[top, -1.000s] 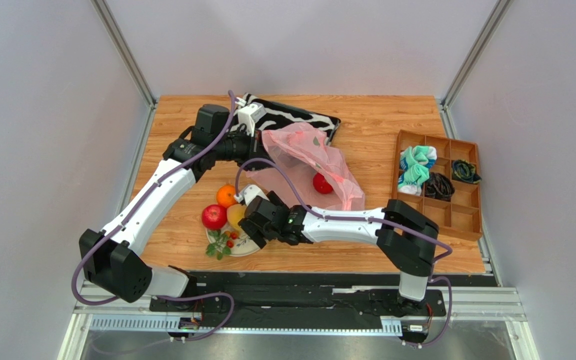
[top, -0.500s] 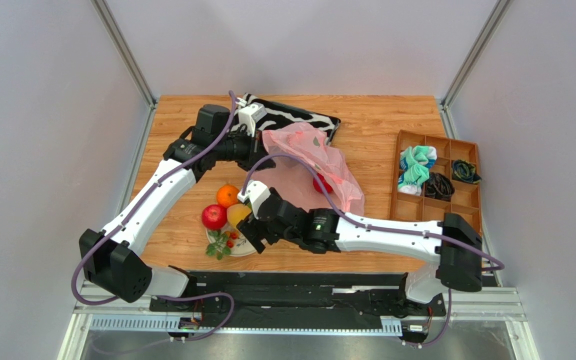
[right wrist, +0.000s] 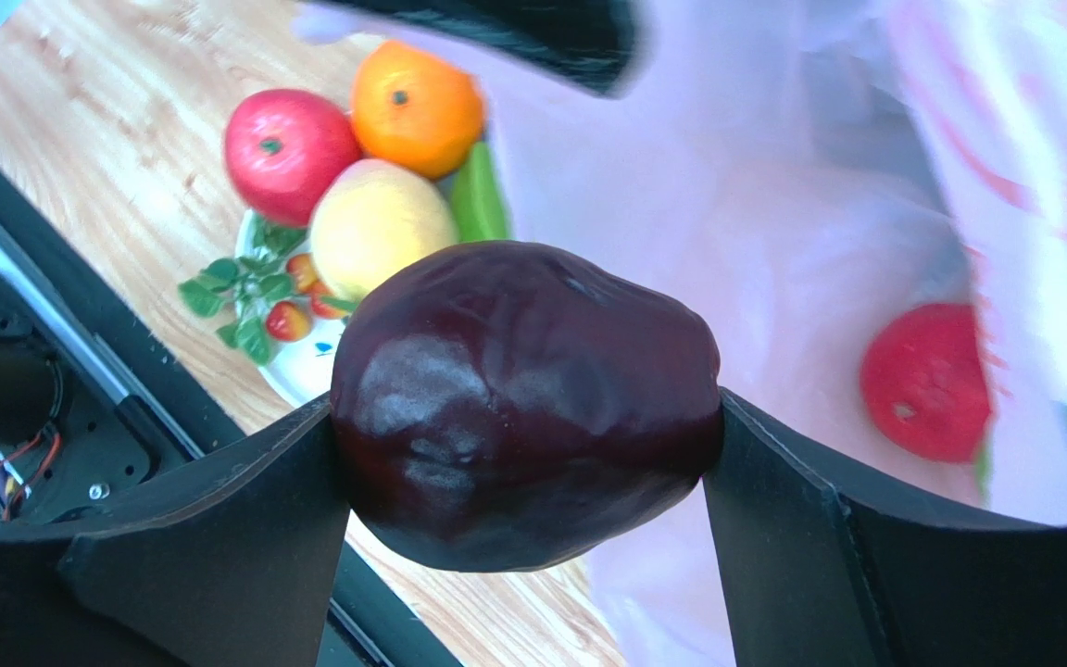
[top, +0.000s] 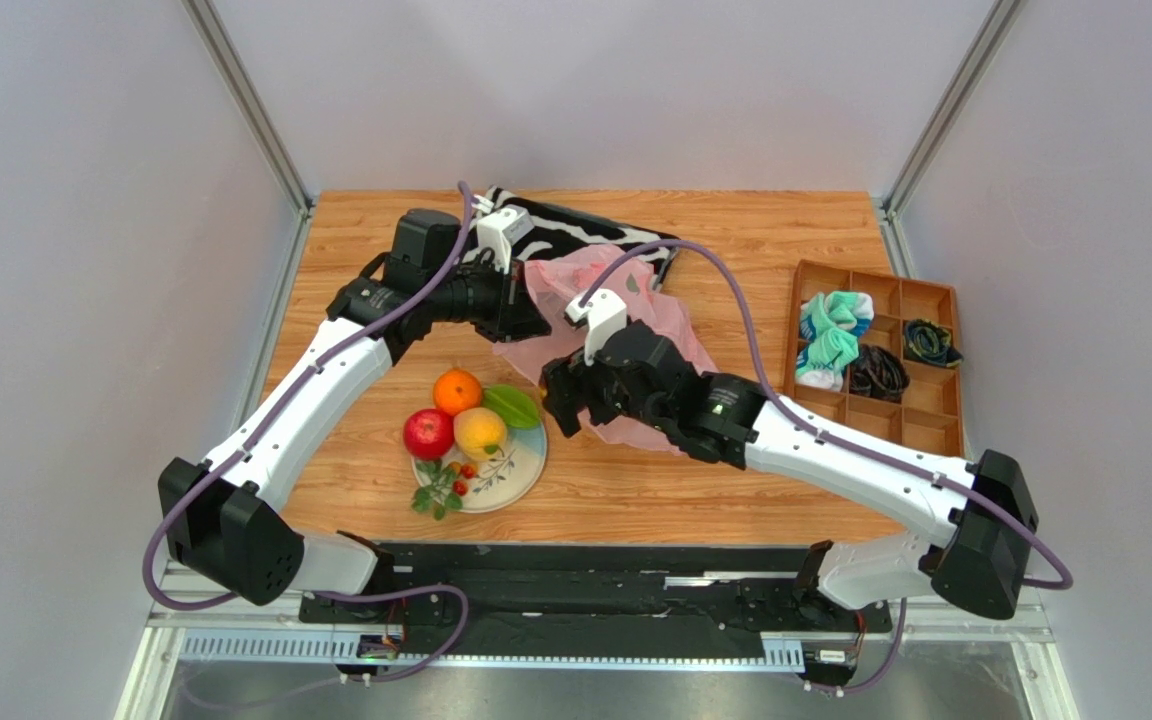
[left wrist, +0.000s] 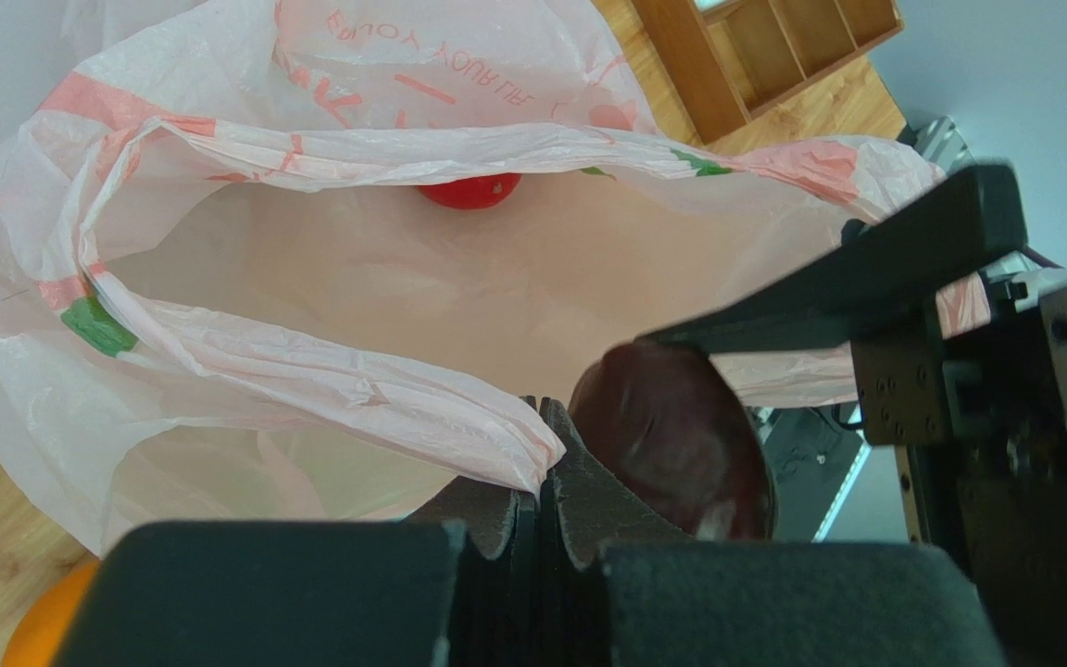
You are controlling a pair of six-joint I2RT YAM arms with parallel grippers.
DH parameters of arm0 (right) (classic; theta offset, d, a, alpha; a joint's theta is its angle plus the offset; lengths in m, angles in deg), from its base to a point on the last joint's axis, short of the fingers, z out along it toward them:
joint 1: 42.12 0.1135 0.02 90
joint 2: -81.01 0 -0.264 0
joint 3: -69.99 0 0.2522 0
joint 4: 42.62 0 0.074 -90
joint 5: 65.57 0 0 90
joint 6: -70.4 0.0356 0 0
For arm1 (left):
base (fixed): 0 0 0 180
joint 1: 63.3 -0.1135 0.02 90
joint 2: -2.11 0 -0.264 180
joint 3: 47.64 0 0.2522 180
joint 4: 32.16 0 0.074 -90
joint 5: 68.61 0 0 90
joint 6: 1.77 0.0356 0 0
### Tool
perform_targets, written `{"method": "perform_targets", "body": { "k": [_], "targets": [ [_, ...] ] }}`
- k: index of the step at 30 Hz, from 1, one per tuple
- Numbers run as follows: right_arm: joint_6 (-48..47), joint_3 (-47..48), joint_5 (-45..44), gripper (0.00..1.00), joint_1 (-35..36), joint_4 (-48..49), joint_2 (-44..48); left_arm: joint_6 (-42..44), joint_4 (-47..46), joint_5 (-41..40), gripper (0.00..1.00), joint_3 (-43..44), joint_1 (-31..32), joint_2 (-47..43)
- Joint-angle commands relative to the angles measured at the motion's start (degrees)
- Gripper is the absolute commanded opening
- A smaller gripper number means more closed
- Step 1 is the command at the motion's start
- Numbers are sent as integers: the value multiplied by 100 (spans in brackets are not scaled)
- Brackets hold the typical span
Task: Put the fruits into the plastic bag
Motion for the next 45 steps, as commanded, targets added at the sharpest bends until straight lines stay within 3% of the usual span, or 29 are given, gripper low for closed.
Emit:
{"method": "perform_targets", "body": {
  "k": [1, 5, 13, 22, 30, 45],
  "targets": [
    [293, -202, 276, 47, -456, 162, 450, -10, -21, -20, 0, 27, 36, -175],
    [417, -281, 215, 46, -747, 66, 495, -10, -13, -20, 0, 27, 36, -166],
    [523, 289, -1120, 44, -756, -813, -208, 17, -21, -47, 0, 27, 45, -175],
    [487, 659, -1885, 44, -765, -515, -1016, 43, -21, -38, 0, 27, 71, -184],
    [452, 922, -1702, 44, -756, -23, -1684, 52, -21, -38, 0, 36, 80, -166],
    [373, 1072, -2070, 49, -1151, 31, -2441, 61, -13, -47, 0, 27, 107, -202]
  ]
}}
